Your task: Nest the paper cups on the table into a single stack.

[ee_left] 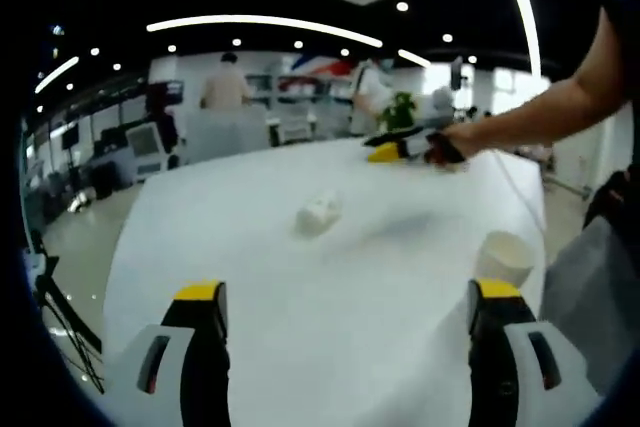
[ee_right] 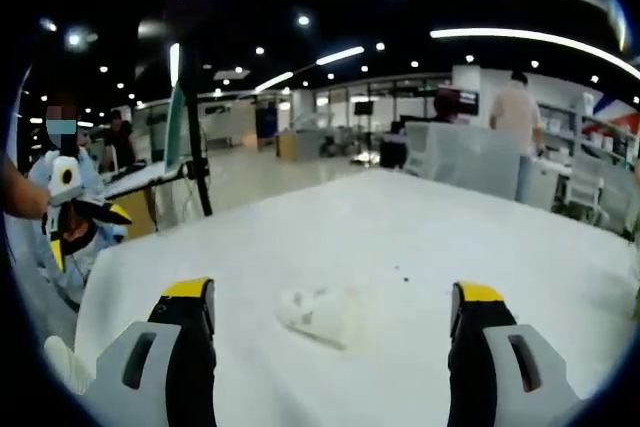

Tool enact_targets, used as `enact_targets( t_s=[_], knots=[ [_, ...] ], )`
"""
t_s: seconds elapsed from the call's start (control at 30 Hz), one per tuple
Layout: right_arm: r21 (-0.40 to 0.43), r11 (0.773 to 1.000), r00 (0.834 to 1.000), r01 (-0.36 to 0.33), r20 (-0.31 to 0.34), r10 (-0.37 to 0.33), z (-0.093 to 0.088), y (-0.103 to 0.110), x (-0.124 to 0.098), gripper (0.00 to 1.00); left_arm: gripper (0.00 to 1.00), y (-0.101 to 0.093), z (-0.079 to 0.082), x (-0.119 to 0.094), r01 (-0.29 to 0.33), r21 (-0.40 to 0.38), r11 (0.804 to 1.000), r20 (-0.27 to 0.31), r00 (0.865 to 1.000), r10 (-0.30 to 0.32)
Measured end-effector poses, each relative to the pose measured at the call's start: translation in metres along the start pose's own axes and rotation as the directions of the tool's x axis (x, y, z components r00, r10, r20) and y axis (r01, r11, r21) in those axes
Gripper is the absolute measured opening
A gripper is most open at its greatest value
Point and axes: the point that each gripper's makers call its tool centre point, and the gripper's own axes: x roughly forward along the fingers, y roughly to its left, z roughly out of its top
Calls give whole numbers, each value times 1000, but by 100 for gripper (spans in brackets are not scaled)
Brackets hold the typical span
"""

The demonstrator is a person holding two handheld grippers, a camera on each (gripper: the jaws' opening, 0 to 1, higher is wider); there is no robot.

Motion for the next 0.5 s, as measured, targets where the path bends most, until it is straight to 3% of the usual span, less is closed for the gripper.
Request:
enact_targets(
  t_s=[0.23,0.5],
  knots=[
    [8,1000,999,-1,-33,1,-9,-8,10,94,99,4,-2,-1,-5,-33,999,-2,1000,5],
    [51,999,999,14,-30,-12,-12,-13,16,90,99,3,-5,-3,-8,-58,998,-4,1000,8]
  ],
)
